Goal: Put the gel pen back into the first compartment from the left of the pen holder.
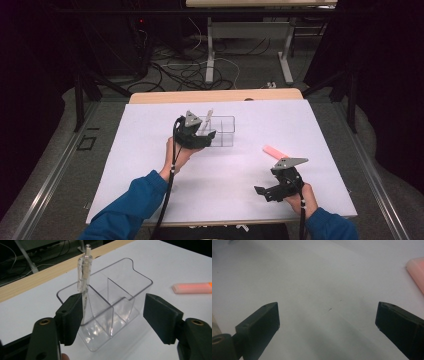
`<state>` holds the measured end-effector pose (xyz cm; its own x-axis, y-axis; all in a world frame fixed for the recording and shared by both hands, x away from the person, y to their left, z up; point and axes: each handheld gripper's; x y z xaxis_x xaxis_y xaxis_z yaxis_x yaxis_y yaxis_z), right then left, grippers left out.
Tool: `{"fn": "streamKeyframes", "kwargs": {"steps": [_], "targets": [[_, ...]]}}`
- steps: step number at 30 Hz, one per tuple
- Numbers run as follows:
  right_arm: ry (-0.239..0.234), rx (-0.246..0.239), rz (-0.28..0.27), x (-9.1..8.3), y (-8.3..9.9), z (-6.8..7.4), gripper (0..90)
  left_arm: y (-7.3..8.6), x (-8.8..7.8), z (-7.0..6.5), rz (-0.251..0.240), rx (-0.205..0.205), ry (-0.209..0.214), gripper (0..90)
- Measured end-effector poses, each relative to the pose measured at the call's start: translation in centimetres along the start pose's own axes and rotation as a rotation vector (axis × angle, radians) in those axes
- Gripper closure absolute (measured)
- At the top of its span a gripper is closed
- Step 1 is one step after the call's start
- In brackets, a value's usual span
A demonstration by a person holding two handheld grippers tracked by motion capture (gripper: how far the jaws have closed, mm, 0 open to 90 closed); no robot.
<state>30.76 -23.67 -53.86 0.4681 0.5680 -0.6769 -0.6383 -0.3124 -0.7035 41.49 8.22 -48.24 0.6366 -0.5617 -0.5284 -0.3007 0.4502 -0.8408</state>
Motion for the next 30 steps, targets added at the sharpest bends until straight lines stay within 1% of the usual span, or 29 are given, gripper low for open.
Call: {"fn": "streamKeyframes", "kwargs": {"steps": [1,2,3,7,8,9,10,13,14,15,16,19,20,21,22,23,24,26,27,28,29,30], "targets": [[0.001,-0.002,-0.001,0.0,0.0,0.0,4.9,0.2,-0.1,-0.2,-0.003,-0.003,0.004,27.9],[0.001,-0.008,-0.003,0.0,0.0,-0.1,4.9,0.3,-0.3,-0.3,0.018,0.005,0.016,26.7],[-0.001,0.000,-0.001,0.0,0.0,0.0,4.9,0.5,-0.4,-0.6,0.021,0.005,0.018,25.2],[0.003,-0.008,0.004,-0.1,0.0,-0.1,4.9,1.0,-1.0,-1.1,0.030,0.012,0.027,21.9],[0.003,-0.007,0.002,-0.1,0.0,-0.1,4.9,1.2,-1.2,-1.3,0.027,0.007,0.032,21.5],[0.004,-0.005,0.004,-0.1,0.0,-0.1,4.9,1.4,-1.3,-1.4,0.030,0.012,0.030,20.6],[0.004,-0.005,0.003,-0.1,0.0,-0.1,4.9,1.6,-1.6,-1.6,0.038,0.011,0.050,19.4],[0.003,-0.006,0.002,-0.1,0.0,-0.2,4.9,2.3,-1.9,-2.2,0.059,0.024,0.062,16.5],[0.003,0.002,-0.004,-0.1,0.0,-0.1,4.9,2.5,-1.9,-2.4,0.060,0.031,0.060,16.2],[0.002,-0.004,-0.004,0.0,0.0,-0.2,4.9,2.7,-2.1,-2.5,0.066,0.037,0.070,15.0],[0.003,-0.006,0.004,-0.1,0.0,-0.2,4.9,2.9,-2.3,-2.7,0.064,0.037,0.064,13.3],[0.001,-0.004,0.001,-0.1,0.0,-0.1,4.9,3.4,-2.8,-3.1,0.068,0.054,0.069,9.8],[0.003,-0.003,0.002,-0.1,0.0,-0.1,4.9,3.6,-3.0,-3.1,0.075,0.053,0.072,8.7],[0.002,0.008,-0.003,-0.1,0.0,-0.1,4.9,3.8,-3.1,-3.2,0.075,0.047,0.074,8.0],[0.002,0.005,-0.003,0.0,0.0,-0.1,4.9,3.9,-3.2,-3.3,0.074,0.048,0.080,7.4],[0.003,0.008,-0.003,-0.1,0.0,-0.1,4.9,4.2,-3.4,-3.3,0.085,0.050,0.082,6.8],[0.002,-0.004,0.001,-0.1,0.0,-0.1,4.9,4.4,-3.5,-3.4,0.082,0.049,0.083,6.1],[-0.002,-0.001,0.002,-0.1,0.0,-0.1,4.9,4.8,-3.8,-3.6,0.089,0.053,0.090,5.4],[-0.002,-0.003,0.013,-0.2,-0.1,-0.1,4.9,4.9,-3.9,-3.6,0.096,0.048,0.097,4.7],[-0.001,-0.002,0.014,-0.2,-0.1,-0.1,4.9,5.1,-3.9,-3.7,0.092,0.045,0.102,4.1],[0.001,-0.001,0.013,-0.2,-0.1,-0.1,4.9,5.3,-4.0,-3.8,0.105,0.046,0.101,3.7],[-0.001,0.000,0.000,-0.2,0.0,-0.1,4.9,5.4,-4.1,-4.0,0.105,0.051,0.100,3.0]]}}
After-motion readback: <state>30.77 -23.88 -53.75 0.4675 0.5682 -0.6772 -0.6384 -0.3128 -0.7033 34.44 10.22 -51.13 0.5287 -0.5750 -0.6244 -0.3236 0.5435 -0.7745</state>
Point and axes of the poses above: each handheld gripper's, and its own axes: x roughly forward along the jaws, y roughly out of its underside, z roughly to its left, and after that the axes turned 7 degrees about x, right-handed
